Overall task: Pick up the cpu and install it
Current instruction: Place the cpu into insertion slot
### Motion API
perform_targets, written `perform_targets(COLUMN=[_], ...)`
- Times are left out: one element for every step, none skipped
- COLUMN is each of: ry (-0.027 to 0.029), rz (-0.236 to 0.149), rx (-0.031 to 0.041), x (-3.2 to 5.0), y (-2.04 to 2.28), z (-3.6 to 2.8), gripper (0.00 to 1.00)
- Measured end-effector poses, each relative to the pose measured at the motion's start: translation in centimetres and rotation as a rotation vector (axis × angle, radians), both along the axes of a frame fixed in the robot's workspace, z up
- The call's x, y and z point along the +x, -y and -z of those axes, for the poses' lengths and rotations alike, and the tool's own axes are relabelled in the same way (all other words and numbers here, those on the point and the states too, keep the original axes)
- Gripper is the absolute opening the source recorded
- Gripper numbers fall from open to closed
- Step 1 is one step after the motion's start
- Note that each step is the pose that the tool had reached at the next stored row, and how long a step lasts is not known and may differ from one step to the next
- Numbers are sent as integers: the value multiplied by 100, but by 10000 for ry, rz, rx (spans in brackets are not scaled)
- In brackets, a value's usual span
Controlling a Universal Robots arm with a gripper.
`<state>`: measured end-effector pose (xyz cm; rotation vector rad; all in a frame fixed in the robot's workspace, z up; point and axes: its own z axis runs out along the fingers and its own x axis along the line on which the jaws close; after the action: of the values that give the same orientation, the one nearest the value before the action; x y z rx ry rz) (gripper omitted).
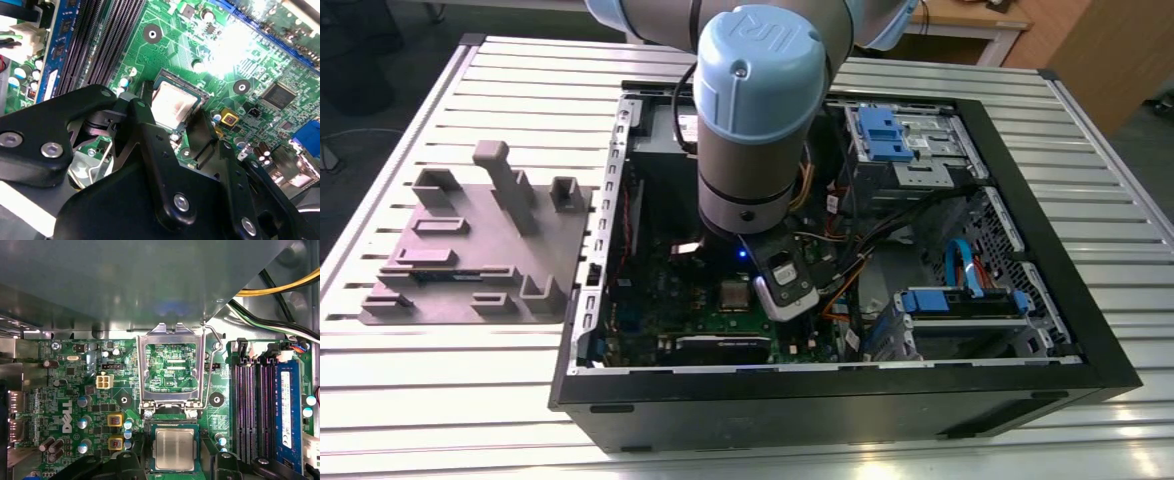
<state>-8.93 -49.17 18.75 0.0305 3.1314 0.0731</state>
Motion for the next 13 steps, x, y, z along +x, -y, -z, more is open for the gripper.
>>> perform_targets(ry=[-1,-1,-1,-1,-1,-1,-1,-1,-4,-3,1,2,2], rz=[3,6,9,11,11,11,10,10,10,10,10,11,9], rx=[-2,-3,-3,-3,-3,-3,-5,-6,-9,-7,-1,2,2], x=[0,-1,0,-1,-1,-2,-4,-4,-4,-4,-4,-4,-4], y=[0,0,0,0,0,0,0,1,1,1,0,0,0], z=[-1,-1,-1,-1,-1,-1,-2,-2,-4,-7,-13,-16,-16], gripper=[54,54,54,54,54,54,54,54,53,47,47,47,47])
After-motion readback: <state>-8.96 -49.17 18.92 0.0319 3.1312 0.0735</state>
